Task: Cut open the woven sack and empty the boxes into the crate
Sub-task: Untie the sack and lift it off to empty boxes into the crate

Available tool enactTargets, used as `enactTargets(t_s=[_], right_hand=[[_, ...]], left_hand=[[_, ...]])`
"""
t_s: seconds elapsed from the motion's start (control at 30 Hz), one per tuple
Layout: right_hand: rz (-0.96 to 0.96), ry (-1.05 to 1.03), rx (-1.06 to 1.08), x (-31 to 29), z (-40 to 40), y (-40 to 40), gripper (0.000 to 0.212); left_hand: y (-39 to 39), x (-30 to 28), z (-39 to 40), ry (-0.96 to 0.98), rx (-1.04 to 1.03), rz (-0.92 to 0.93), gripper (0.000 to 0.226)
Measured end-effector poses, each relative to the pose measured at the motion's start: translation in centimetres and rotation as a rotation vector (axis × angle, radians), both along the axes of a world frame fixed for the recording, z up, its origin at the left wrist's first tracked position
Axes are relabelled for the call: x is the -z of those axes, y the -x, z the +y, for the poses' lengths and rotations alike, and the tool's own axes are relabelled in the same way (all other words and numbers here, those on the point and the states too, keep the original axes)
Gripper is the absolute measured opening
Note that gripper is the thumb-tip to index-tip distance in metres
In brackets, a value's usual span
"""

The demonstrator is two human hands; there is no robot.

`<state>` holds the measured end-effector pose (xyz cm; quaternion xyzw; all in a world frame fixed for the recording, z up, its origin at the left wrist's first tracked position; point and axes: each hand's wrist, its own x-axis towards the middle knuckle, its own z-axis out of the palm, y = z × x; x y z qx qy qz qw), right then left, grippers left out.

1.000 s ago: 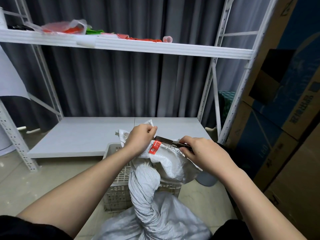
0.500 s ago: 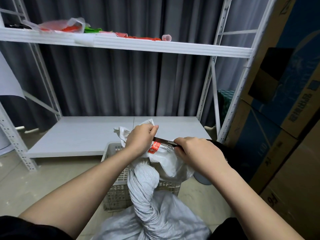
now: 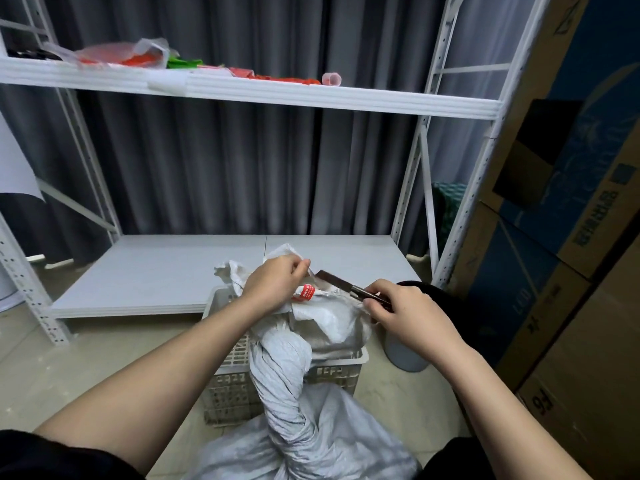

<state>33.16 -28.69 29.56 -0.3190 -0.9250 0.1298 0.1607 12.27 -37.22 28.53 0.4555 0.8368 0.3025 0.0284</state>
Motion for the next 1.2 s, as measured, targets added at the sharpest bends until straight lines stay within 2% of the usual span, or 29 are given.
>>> enactTargets(t_s=[0.13, 0.23, 0.3, 0.43, 0.5, 0.63, 0.9, 1.03, 1.2], right_hand=[[0.283, 0.373, 0.066, 1.2, 1.3, -0.4, 0.010], [0.370, 0.625, 0.105, 2.4, 2.0, -0.5, 0.006], [0.381, 0.766, 0.102, 3.4, 2.5, -0.6, 0.012], [0.504, 1.014, 0.087, 5.9, 3.5, -1.0, 0.014], [0.505, 1.045, 0.143, 7.7, 4.3, -1.2, 0.011], [0.490, 1.091, 0.328, 12.0, 6.4, -1.9, 0.023], [0.492, 1.272, 0.686, 22.6, 12.1, -3.1, 0.021], [0.493, 1.325, 0.894, 29.3, 14.8, -3.8, 0.023], [0.389, 1.356, 1.057, 37.2, 16.6, -3.9, 0.029]], left_hand=[[0.6, 1.5, 0.3, 0.082, -0.013, -0.027, 0.036], [0.7, 2.4, 0.3, 0.150, 0.044, -0.038, 0.023], [0.8, 3.1, 0.3, 0.216, 0.098, 0.041, 0.024], [1.2, 5.2, 1.0, 0.259, 0.147, 0.323, 0.034], [0.9, 6.1, 1.7, 0.290, 0.168, 0.413, 0.039], [-0.6, 8.3, 4.1, 0.442, 0.268, 0.420, 0.047], [-6.2, 14.2, 11.4, 0.564, 0.456, 0.335, 0.043], [-9.0, 19.0, 15.4, 0.660, 0.555, 0.296, 0.044], [-11.1, 25.9, 19.0, 0.807, 0.635, 0.239, 0.041]])
